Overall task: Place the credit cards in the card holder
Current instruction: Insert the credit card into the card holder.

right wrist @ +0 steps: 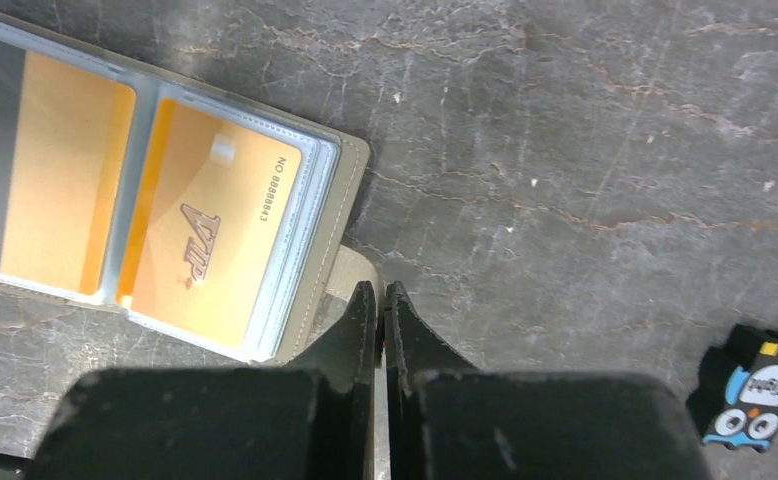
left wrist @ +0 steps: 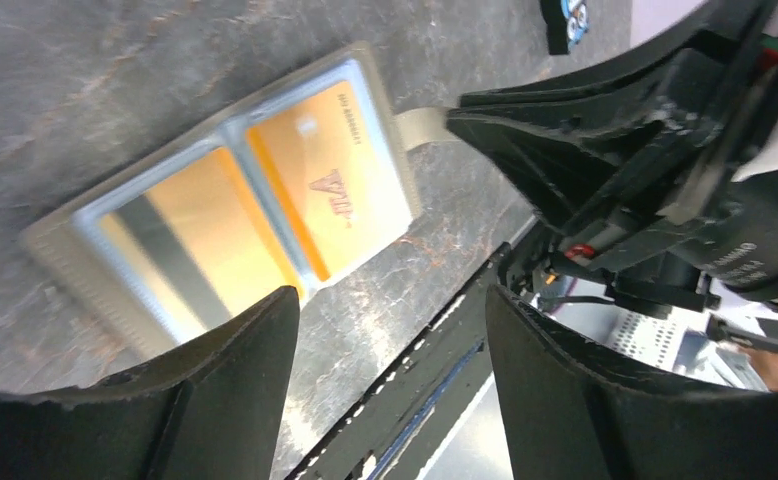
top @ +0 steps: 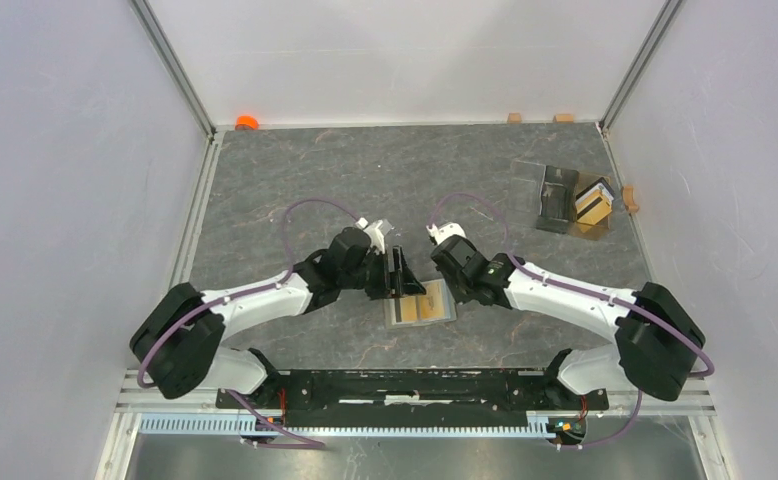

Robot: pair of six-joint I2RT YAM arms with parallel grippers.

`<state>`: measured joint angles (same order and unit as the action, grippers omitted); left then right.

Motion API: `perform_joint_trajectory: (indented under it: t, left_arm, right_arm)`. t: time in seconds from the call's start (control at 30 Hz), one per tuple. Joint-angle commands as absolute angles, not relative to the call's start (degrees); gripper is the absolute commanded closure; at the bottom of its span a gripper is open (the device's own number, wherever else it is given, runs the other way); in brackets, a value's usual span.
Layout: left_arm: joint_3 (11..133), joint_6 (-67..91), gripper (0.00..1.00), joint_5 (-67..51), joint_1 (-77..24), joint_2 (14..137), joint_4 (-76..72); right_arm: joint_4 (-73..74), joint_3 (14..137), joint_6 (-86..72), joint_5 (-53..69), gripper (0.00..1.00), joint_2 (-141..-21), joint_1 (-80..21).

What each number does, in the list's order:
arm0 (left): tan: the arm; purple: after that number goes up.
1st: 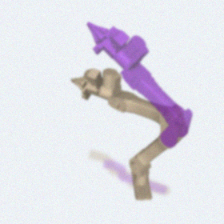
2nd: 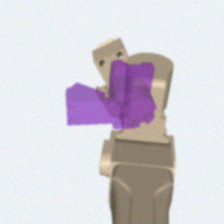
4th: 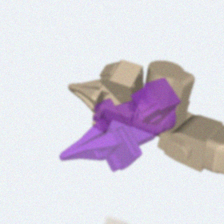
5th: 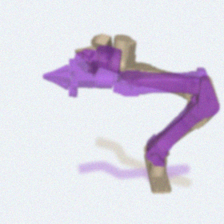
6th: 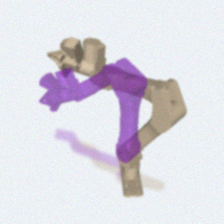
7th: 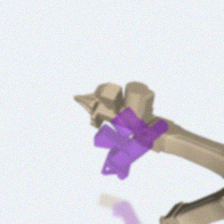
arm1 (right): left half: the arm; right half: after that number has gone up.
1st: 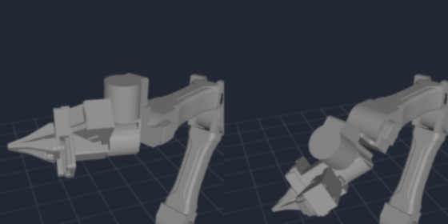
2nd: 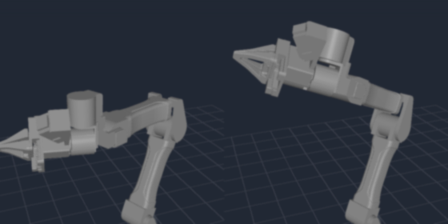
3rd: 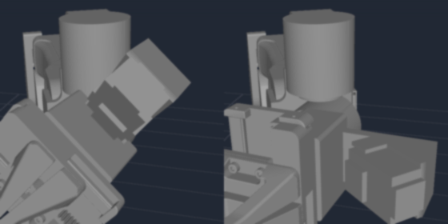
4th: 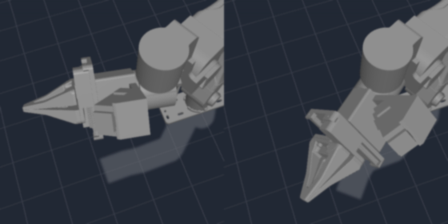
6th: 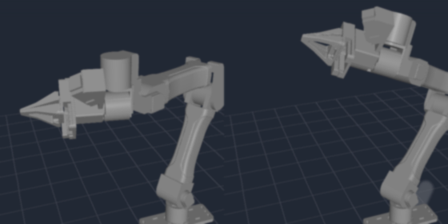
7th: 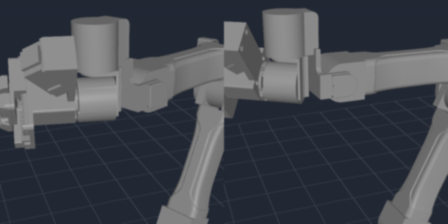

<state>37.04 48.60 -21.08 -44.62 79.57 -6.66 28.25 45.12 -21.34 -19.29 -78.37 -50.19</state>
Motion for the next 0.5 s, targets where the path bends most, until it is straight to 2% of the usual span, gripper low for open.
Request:
perform_joint_trajectory:
  t: [0.0, 0.23, 0.3, 0.37, 0.47]
  left_arm:
    - [37.3, 44.1, 0.25, -14.7, -42.8, 76.2, 2.9]
    - [33.0, 44.7, 0.26, -13.7, -41.0, 75.8, 1.3]
    - [32.0, 45.6, 0.34, -15.3, -41.0, 77.2, -2.5]
    - [31.4, 46.5, 0.48, -16.7, -41.0, 79.0, -5.6]
    - [30.6, 47.2, 0.58, -18.2, -41.0, 81.3, -9.1]
  right_arm:
    - [32.3, 50.4, -20.5, -23.8, 1.00, -75.6, -50.0]
    - [34.1, 54.5, -18.4, -21.9, 1.00, -74.3, -50.0]
    - [32.8, 54.8, -17.3, -17.9, 1.00, -74.4, -50.0]
    - [30.7, 54.6, -16.7, -12.6, 1.00, -74.7, -50.2]
    - [27.4, 53.6, -17.4, -6.4, 1.00, -75.0, -50.7]
